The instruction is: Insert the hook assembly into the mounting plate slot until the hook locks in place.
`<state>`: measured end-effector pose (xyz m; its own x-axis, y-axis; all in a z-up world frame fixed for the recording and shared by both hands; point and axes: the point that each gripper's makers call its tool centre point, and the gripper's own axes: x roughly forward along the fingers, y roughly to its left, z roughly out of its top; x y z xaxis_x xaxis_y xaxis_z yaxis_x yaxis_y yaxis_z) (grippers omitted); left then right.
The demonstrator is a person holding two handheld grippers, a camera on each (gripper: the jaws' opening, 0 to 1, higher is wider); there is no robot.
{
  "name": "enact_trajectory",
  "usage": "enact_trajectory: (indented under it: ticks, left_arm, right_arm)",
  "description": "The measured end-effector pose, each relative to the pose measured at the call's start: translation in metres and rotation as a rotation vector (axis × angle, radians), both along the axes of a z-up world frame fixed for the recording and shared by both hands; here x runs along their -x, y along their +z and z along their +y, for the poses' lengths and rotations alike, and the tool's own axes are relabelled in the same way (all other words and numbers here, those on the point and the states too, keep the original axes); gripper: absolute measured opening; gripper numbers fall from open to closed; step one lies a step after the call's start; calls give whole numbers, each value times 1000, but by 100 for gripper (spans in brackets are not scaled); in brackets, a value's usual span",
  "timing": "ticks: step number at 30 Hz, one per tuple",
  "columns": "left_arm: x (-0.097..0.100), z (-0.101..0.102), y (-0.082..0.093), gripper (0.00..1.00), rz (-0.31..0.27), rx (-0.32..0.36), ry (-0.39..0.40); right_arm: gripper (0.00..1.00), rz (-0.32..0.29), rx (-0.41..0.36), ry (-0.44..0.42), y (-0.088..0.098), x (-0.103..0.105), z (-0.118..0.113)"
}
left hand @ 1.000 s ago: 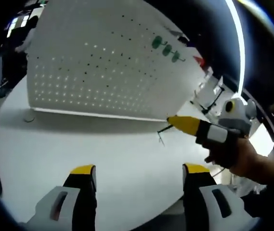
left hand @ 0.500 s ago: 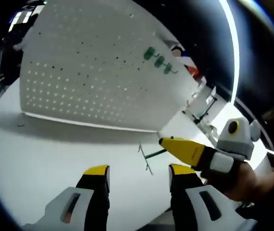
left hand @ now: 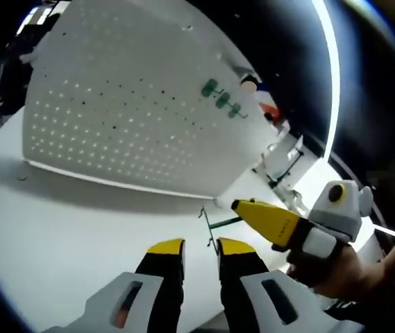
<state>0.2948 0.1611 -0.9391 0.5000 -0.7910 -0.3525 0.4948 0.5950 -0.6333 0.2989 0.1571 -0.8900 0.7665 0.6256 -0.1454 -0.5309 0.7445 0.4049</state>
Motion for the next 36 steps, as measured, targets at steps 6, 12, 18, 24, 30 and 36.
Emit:
enact_trajectory:
  ticks: [6,12,18,24,30,36]
  left_arm:
    - [5,-2,4,16,22,32,-2]
    - [7,-1,10,7,11,63,-4]
    - [8,-3,14,4,-13,65,-9]
    - [6,-3,18,2,-33,53,-3]
    - [4,-1,17,2,-65,2,-4]
    - [-6,8,23,1,-155,-68,8]
  right_arm:
    - [0,-27,10,8,7,5,5]
    - [0,-29,3,3,7,8,7]
    - [0,-38,6,-3,9,11,6]
    - [0,-50,19,-6,12,11,5]
    - [1,-51,53,3,10,10,5]
    - [6,-61,46,14,23,12,0]
